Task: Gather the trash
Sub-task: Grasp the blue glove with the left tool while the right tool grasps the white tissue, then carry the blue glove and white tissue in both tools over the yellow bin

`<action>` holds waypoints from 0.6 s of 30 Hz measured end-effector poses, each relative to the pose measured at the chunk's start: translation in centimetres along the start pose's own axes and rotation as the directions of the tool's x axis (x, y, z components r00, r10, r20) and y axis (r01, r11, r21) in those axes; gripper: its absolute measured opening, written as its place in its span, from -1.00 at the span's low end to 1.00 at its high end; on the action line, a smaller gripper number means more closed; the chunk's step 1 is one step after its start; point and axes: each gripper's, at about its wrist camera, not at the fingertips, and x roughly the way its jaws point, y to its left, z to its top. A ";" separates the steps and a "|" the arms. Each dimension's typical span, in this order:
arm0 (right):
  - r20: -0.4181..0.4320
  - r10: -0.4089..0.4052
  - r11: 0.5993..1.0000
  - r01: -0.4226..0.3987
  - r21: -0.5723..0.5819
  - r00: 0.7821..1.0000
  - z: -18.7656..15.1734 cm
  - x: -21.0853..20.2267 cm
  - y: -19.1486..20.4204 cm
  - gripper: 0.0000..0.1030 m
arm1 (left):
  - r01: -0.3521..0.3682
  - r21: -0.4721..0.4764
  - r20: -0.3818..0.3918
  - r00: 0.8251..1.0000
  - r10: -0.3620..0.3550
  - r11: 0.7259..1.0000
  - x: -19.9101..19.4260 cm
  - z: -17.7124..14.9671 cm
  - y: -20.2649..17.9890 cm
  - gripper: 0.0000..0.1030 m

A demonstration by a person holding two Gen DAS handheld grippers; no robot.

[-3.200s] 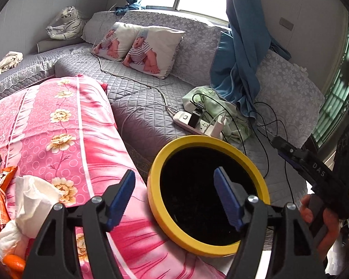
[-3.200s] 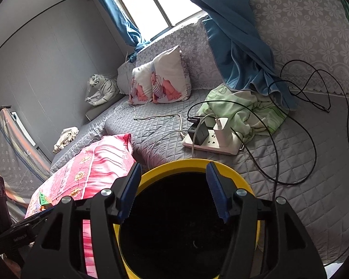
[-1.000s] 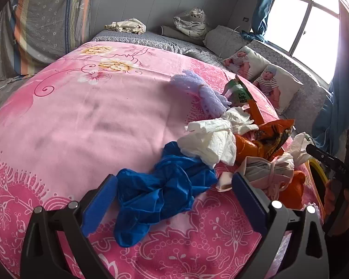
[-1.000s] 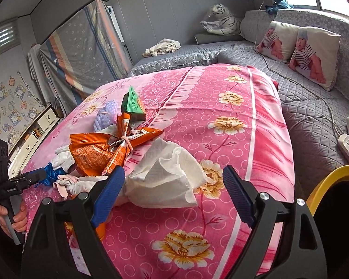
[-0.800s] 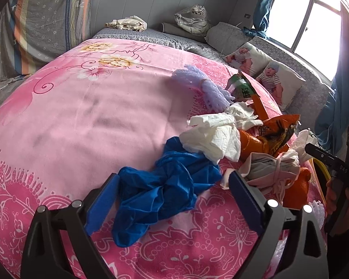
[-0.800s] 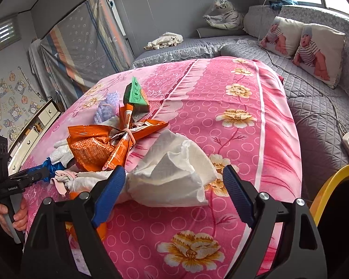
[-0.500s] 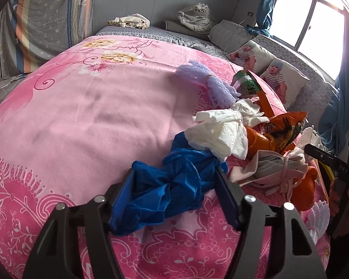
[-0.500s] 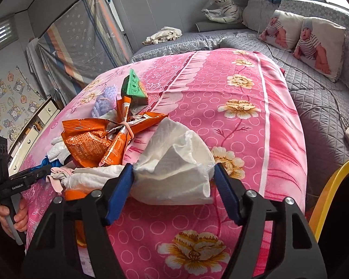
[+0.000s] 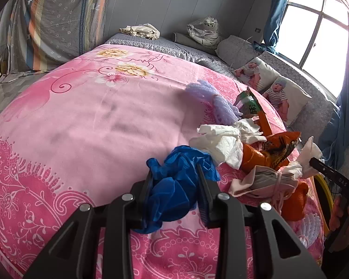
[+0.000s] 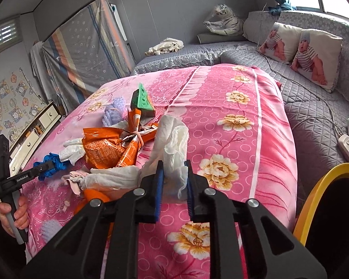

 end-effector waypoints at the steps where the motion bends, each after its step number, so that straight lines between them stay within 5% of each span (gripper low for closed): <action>1: 0.013 0.002 1.000 -0.002 0.007 1.000 0.1 -0.6 -0.1 -0.76 | -0.001 -0.004 0.008 1.000 0.001 1.000 -0.4 0.0 0.0 -0.41; 18: 0.144 0.034 0.997 -0.043 0.060 0.989 0.7 -8.0 -0.5 -0.78 | 0.019 -0.012 0.119 0.993 -0.017 1.000 -6.9 -0.2 -0.9 -0.41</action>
